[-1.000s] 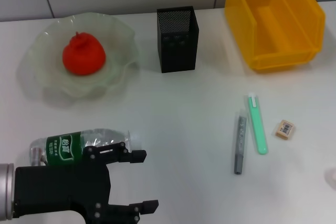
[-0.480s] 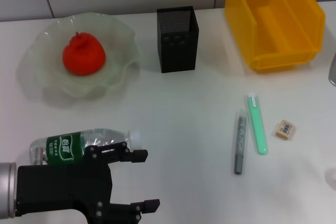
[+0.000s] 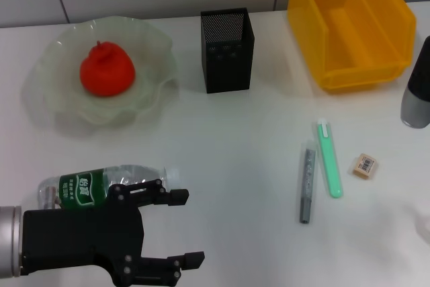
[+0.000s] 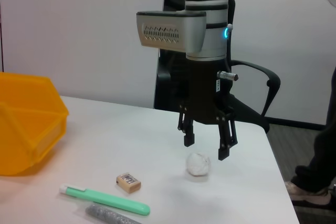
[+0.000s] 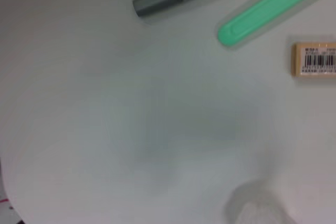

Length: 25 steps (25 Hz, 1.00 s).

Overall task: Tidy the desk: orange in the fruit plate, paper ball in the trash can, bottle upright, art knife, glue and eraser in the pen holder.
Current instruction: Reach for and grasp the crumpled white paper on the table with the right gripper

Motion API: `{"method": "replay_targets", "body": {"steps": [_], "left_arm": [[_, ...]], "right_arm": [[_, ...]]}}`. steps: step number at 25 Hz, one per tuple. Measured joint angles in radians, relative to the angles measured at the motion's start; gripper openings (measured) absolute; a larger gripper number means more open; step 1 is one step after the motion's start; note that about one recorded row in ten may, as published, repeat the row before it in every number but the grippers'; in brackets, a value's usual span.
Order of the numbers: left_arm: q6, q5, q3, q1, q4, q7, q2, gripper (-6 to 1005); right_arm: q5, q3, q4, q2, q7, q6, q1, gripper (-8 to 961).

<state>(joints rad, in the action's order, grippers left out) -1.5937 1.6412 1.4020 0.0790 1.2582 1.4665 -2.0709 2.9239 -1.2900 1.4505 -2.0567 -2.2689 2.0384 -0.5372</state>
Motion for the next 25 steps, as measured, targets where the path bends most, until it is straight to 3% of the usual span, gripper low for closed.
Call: {"method": "replay_targets", "body": {"steps": [16, 25], "left_arm": [[0.006, 0.0, -0.001, 0.005, -0.018, 0.0, 0.002, 828], [0.006, 0.0, -0.002, 0.005, -0.017, 0.0, 0.002, 826]], "right_arm": [[0.002, -0.164, -0.111, 0.026, -0.101, -0.112, -0.011, 834], [0.001, -0.188, -0.126, 0.032, -0.131, -0.14, -0.014, 835]]}}
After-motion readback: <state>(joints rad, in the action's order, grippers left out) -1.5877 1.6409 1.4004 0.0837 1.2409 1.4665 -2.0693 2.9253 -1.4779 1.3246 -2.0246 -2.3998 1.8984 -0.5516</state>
